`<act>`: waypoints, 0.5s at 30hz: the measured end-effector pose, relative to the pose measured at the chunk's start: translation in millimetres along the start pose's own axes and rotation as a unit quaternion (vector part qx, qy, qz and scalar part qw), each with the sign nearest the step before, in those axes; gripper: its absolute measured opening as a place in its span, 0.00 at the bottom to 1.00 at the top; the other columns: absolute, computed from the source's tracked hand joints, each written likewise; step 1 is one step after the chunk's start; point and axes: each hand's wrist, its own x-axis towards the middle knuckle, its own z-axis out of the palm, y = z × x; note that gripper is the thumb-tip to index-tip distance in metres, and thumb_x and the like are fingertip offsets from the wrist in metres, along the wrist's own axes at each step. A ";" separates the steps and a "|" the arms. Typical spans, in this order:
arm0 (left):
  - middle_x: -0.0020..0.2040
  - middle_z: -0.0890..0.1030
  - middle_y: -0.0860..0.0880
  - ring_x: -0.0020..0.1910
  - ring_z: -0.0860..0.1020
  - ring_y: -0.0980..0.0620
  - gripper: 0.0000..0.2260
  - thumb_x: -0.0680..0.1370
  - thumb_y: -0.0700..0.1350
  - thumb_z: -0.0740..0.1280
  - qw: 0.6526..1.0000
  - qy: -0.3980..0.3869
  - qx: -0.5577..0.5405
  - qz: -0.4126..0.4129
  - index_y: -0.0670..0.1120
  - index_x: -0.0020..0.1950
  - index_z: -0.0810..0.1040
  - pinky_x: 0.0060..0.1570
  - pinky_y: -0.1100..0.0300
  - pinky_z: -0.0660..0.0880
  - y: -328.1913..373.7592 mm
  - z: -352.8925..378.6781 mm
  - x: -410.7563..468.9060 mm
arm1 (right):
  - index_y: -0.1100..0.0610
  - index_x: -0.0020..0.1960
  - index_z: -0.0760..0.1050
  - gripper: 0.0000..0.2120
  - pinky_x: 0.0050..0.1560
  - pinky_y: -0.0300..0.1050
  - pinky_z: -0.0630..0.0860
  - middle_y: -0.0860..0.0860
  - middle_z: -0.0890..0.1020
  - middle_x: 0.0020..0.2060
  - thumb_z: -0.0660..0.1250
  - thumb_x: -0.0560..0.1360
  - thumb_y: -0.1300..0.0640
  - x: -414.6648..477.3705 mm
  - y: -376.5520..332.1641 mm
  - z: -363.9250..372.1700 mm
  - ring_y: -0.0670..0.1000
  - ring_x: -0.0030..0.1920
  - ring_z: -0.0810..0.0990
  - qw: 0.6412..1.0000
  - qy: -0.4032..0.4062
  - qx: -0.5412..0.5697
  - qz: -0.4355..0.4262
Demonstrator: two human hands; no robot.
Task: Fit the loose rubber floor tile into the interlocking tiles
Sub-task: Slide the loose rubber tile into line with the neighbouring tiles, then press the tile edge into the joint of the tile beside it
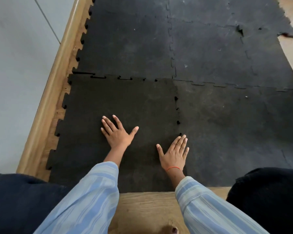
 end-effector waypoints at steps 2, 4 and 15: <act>0.77 0.37 0.33 0.76 0.37 0.38 0.47 0.73 0.73 0.51 0.999 -0.011 0.018 0.042 0.42 0.78 0.39 0.73 0.42 0.41 20.7 9.3 -9.3 | 0.64 0.74 0.34 0.46 0.75 0.54 0.38 0.60 0.37 0.76 0.47 0.75 0.31 2.6 3.1 -1.2 0.56 0.76 0.35 1.000 -0.022 -0.007 -0.009; 0.77 0.37 0.35 0.77 0.37 0.39 0.47 0.73 0.73 0.51 0.997 -0.021 0.033 0.060 0.42 0.78 0.39 0.74 0.42 0.41 30.6 12.9 -11.8 | 0.64 0.74 0.33 0.46 0.76 0.54 0.38 0.59 0.36 0.76 0.47 0.75 0.31 3.7 6.6 -0.7 0.56 0.76 0.34 0.999 -0.029 -0.011 -0.019; 0.76 0.35 0.35 0.76 0.35 0.38 0.49 0.72 0.75 0.50 0.995 -0.044 0.061 0.064 0.42 0.77 0.36 0.73 0.41 0.40 32.7 11.9 -7.8 | 0.62 0.76 0.40 0.36 0.75 0.51 0.39 0.56 0.41 0.76 0.47 0.80 0.40 -32.5 30.8 22.0 0.54 0.77 0.42 0.999 0.046 -0.004 0.005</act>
